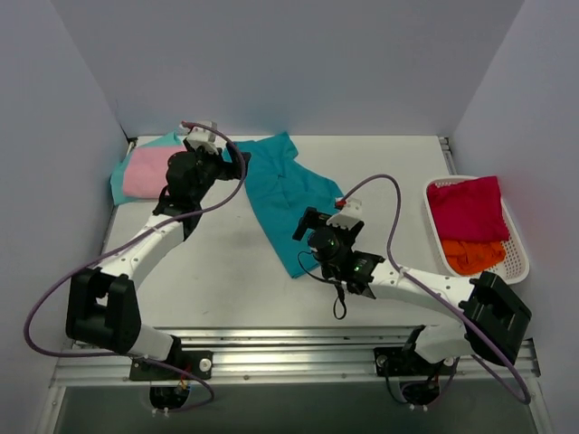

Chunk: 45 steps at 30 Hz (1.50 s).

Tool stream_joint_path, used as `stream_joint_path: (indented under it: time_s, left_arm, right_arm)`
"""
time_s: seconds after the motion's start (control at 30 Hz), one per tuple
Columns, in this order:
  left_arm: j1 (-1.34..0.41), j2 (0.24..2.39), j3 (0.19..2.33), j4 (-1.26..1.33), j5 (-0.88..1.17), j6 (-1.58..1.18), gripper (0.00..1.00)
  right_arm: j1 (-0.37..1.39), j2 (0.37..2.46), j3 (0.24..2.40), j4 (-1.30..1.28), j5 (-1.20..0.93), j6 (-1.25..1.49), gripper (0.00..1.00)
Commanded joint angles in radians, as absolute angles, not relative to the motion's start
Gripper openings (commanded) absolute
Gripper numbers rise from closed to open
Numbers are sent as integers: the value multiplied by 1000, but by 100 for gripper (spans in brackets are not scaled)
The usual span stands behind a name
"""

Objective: Fold and stack the t-shirts
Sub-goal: Flatten the tshirt out

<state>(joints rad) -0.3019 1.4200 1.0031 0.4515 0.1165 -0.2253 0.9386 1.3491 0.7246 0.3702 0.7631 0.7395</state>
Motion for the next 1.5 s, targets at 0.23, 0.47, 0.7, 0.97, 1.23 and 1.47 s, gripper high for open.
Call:
stream_joint_path:
  time_s: [0.23,0.47,0.7,0.97,1.23,1.47]
  left_arm:
    - [-233,1787,1494,230,30,-302,97]
    - [-226,1934,1621,207,54,-310,97]
    - [-221,2178,1906,163,170,-327,94]
    - [-244,2653,2680,-151,307,-417,94]
    - [-268,2671,2570,-29,318,-462,94]
    - [-279,2648,2497,-17,350,-474,94]
  right_arm:
    - [806,1431,661,532,489,702,100]
    - [742,1590,679,606,388,735,100]
    - [686,1649,724,558,416,756,100]
    - [660,1539,681,477,528,772,100]
    - [643,1517,683,469,549,756,100]
    - [643,1675,801,494,519,750,99]
